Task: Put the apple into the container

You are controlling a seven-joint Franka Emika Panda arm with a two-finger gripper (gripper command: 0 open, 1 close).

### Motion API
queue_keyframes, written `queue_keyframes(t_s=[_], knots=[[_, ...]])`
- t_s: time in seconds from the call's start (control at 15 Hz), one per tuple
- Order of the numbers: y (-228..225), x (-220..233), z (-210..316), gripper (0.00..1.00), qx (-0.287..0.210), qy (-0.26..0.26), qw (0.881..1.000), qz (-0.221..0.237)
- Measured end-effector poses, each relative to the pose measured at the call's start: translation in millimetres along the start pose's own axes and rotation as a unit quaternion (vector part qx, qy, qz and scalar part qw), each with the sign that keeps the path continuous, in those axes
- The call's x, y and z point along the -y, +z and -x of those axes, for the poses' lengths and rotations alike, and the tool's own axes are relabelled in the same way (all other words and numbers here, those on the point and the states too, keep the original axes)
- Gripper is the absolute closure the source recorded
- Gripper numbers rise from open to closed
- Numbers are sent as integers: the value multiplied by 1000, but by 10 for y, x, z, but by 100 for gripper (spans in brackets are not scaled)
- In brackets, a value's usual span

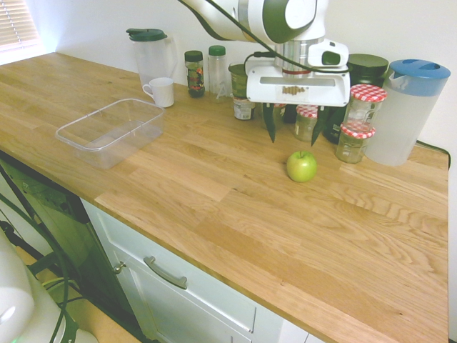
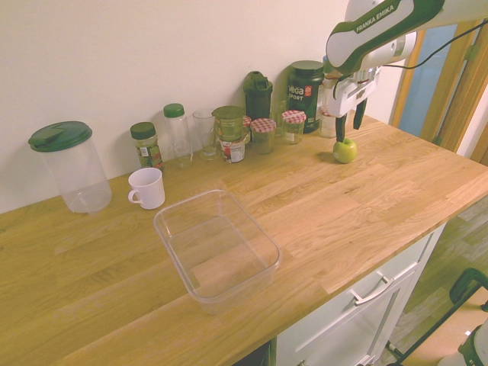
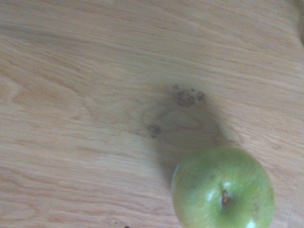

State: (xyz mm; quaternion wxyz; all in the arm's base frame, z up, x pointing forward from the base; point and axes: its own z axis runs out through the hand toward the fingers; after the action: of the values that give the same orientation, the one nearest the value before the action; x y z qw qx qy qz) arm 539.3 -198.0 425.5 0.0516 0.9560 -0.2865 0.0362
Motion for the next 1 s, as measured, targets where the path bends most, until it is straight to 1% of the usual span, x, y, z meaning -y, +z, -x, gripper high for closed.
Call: queue_keyframes(t_s=[0.47,0.53,0.8,1.0], knots=[[461,35,-204,0,6,-6,1000,17],[532,38,-204,100,11,-6,1000,19],[744,64,-204,100,19,-9,1000,23],[754,92,-200,100,17,-11,1000,23]])
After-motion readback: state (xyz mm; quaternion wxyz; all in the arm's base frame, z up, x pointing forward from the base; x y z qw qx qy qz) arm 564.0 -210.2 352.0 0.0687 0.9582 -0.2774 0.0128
